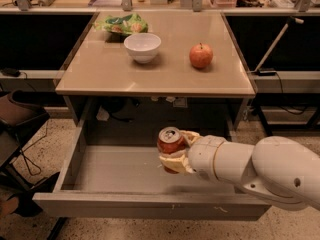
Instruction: Place coke can into top drawer
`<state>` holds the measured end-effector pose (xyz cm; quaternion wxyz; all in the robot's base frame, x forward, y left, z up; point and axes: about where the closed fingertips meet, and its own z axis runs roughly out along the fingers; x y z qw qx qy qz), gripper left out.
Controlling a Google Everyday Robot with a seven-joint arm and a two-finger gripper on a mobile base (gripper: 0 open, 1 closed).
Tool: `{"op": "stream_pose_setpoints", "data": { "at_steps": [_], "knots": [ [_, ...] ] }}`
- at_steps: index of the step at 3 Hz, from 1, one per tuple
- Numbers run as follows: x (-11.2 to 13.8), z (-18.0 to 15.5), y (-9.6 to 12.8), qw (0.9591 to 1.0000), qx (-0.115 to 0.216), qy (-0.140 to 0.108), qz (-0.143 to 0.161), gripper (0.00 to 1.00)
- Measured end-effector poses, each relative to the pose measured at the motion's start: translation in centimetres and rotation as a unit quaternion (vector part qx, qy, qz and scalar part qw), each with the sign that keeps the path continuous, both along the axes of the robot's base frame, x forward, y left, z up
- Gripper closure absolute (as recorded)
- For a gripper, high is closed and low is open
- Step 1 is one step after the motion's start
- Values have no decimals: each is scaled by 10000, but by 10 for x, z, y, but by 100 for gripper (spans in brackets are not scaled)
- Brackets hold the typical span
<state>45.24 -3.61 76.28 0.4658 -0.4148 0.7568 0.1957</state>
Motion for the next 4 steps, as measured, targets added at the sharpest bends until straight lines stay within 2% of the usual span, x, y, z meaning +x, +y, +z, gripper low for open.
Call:
{"op": "stream_pose_setpoints", "data": {
  "at_steps": [1,2,3,4],
  "knots": [
    [11,-23,3,9998,-148,148,17,100],
    [31,-68,11,9988,-175,459,-91,100],
    [45,-102,14,9973,-185,652,-264,100],
    [47,-102,15,9974,-190,643,-269,81]
  ]
}}
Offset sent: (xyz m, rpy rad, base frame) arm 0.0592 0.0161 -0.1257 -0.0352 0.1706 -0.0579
